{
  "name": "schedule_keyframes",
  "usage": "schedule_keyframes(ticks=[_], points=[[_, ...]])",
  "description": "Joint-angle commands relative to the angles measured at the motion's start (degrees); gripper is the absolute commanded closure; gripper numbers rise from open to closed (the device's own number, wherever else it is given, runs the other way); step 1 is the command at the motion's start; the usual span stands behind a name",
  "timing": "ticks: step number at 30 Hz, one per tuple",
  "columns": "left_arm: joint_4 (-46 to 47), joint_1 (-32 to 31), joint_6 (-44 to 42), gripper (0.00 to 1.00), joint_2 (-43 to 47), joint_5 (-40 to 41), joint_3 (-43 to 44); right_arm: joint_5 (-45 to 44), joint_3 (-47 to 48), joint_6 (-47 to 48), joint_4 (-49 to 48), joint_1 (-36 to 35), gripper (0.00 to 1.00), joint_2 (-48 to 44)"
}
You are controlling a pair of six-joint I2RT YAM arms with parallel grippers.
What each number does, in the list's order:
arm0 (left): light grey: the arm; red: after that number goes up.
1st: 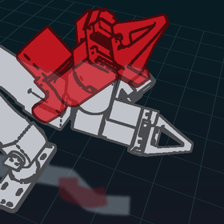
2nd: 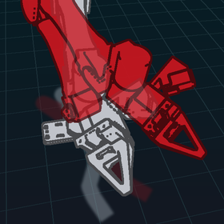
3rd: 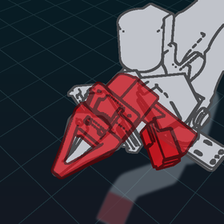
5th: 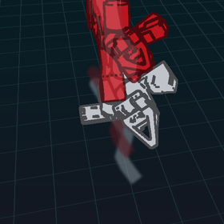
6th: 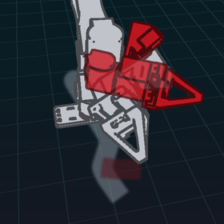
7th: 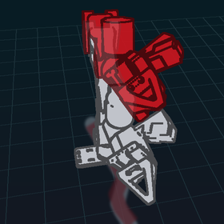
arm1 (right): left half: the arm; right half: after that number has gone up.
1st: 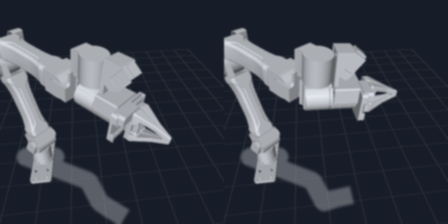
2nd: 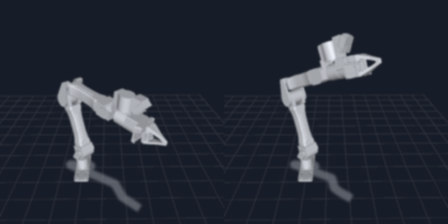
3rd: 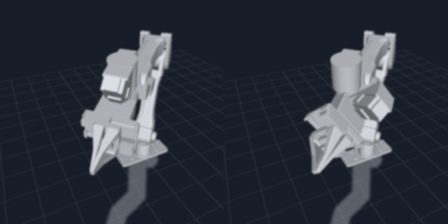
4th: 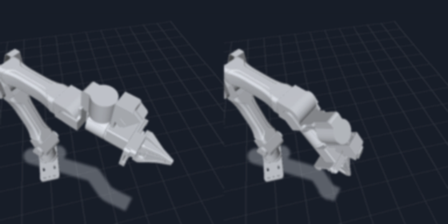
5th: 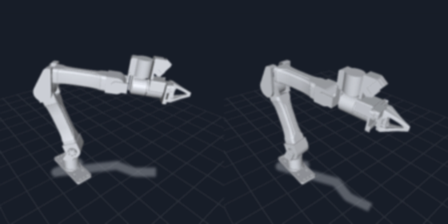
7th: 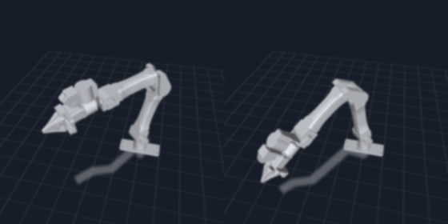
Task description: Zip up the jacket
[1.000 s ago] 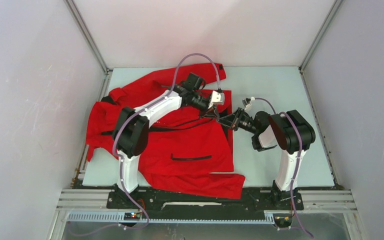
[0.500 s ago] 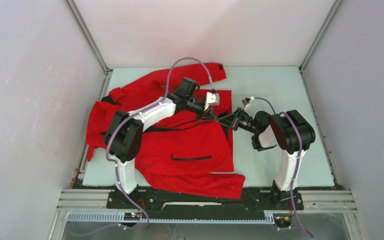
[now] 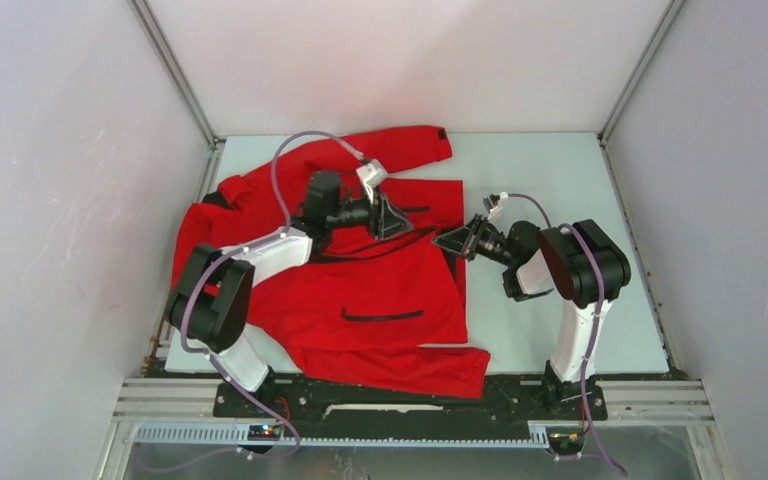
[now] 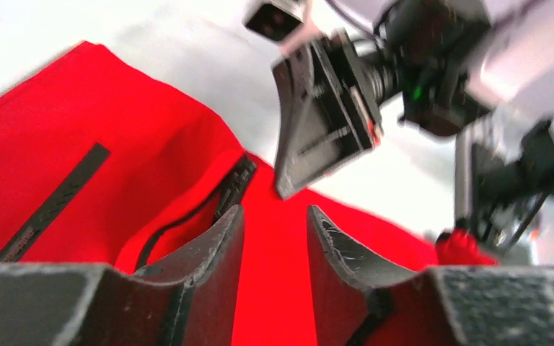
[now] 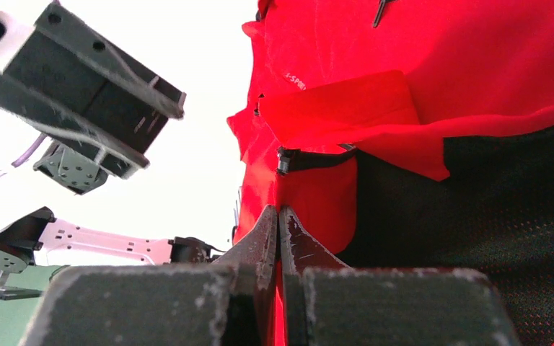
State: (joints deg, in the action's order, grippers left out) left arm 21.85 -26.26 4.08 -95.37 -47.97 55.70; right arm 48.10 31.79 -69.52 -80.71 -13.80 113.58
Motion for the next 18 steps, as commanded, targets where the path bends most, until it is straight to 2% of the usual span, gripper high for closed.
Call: schedule_keyframes(ticks=[1, 2, 5, 7, 10, 13, 18], points=[[20.7, 1.4, 36.0, 0.58, -1.5, 3.8, -1.3, 0.4, 1.7, 1.7, -0.9, -0.4, 1.0, -1.1], [19.7, 1.5, 40.0, 0.57, -3.1, 2.8, -0.7, 0.5, 1.7, 1.7, -0.8, -0.4, 1.0, -1.1], [25.5, 2.3, 51.9, 0.55, -5.9, 3.7, -4.2, 0.4, 1.4, 1.8, -0.8, -0.3, 1.0, -1.4], [33.9, 2.7, 61.0, 0.49, -7.6, 4.6, -7.2, 0.3, 1.2, 2.2, -0.6, -0.4, 1.0, -1.8], [42.6, 2.6, 70.6, 0.5, -10.8, 6.3, -9.3, 0.2, 1.2, 2.3, -0.7, -0.3, 1.0, -1.7], [47.0, 2.6, 73.7, 0.53, -14.8, 7.5, -9.6, 0.2, 1.2, 2.1, -1.0, -0.2, 1.0, -1.6], [46.8, 2.7, 72.7, 0.52, -19.5, 9.2, -8.4, 0.3, 1.1, 1.8, -1.2, -0.1, 1.0, -1.7]])
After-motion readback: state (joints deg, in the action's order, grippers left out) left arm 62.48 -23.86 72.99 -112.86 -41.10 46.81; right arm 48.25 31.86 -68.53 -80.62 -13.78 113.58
